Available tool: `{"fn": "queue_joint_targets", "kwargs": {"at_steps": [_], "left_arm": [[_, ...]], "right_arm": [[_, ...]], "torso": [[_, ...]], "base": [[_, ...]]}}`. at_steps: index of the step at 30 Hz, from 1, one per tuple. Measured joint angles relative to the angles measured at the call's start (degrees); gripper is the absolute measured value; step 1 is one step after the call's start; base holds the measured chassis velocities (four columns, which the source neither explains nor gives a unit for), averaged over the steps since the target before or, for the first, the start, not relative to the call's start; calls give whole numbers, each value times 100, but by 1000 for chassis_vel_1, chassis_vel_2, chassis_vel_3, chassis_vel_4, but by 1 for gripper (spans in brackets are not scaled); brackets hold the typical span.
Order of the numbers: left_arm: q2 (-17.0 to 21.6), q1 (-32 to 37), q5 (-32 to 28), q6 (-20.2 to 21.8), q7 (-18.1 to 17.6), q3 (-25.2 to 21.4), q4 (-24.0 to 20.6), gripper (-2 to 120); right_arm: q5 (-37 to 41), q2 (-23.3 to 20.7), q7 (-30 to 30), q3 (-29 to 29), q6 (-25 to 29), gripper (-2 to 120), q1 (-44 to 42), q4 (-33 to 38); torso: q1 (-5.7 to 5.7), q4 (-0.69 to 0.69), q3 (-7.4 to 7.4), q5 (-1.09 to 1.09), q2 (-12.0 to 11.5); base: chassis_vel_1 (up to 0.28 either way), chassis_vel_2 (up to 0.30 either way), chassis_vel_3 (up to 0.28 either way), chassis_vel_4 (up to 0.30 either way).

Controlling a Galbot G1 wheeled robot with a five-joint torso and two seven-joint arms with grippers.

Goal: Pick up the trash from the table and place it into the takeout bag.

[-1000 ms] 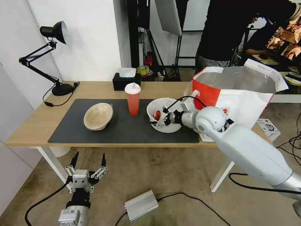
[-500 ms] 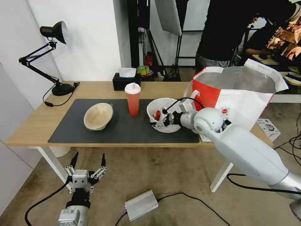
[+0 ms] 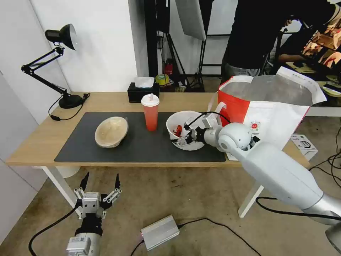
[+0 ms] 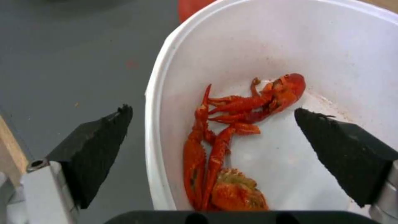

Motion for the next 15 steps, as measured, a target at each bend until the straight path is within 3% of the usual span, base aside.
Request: {"fn": "queue_joint_targets", "kwargs": {"at_steps": [15], "left_arm": [[0, 5, 6, -5, 1, 4, 9, 100]], "right_arm": [[-63, 75, 1, -70, 2, 100, 12, -110]], "torso": [[0, 0, 0, 0, 0]], "base": [[0, 0, 0, 0]]}}
